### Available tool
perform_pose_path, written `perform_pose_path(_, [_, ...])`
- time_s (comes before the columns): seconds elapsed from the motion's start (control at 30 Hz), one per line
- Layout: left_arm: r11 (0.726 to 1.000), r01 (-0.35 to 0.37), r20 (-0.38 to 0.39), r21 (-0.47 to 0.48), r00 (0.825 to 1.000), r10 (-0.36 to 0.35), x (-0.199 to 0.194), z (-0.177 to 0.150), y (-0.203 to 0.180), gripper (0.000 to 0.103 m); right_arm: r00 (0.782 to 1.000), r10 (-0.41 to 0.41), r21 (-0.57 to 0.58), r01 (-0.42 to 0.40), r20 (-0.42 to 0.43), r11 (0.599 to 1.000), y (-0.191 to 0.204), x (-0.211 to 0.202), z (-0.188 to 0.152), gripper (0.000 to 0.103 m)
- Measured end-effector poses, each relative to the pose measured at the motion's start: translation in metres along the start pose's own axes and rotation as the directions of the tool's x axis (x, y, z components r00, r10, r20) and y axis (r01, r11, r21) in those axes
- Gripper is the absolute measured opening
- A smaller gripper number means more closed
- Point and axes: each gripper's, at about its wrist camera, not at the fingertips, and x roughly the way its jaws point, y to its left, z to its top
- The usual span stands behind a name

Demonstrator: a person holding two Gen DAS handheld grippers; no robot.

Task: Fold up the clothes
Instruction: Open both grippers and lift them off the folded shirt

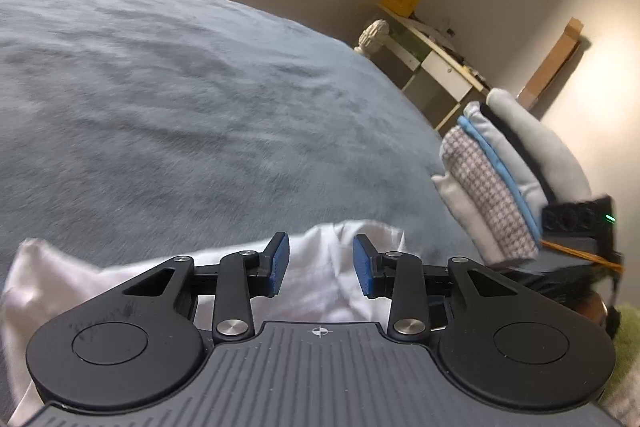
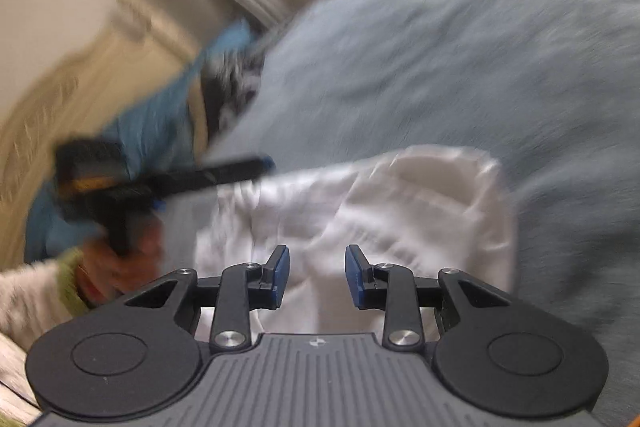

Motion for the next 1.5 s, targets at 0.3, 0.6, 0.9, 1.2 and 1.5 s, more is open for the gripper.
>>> perform_pose_path(0.3, [1.000, -0.021, -0.050, 0.019, 0.998, 0.022, -0.049, -0.036, -0.010, 0.035, 0.994, 0.021, 0.381, -0.060, 0.105, 0.922, -0.037, 0.017, 0.003, 0.033])
perform_pose_path(0.6, [0.995, -0.088, -0.048, -0.036, 0.995, 0.087, -0.100, -0.056, 0.011, 0.036, 0.941, 0.137, 0.457, -0.273, 0.308, 0.846, -0.021, -0.058, -0.044, 0.033])
perform_pose_path(0.9, [0.961, -0.215, -0.063, -0.171, 0.976, 0.207, -0.171, -0.083, 0.054, 0.057, 0.917, 0.314, 0.379, -0.390, 0.247, 0.840, 0.034, -0.063, -0.092, 0.041])
perform_pose_path(1.2, [0.921, -0.323, -0.212, -0.216, 0.937, 0.279, -0.194, -0.134, 0.075, 0.062, 0.916, 0.388, 0.465, -0.389, 0.103, 0.795, 0.056, -0.022, -0.153, 0.042])
perform_pose_path(1.5, [0.870, -0.325, -0.228, -0.370, 0.940, 0.254, -0.191, -0.157, 0.099, 0.066, 0.931, 0.353, 0.506, -0.349, 0.092, 0.789, 0.052, -0.024, -0.175, 0.042])
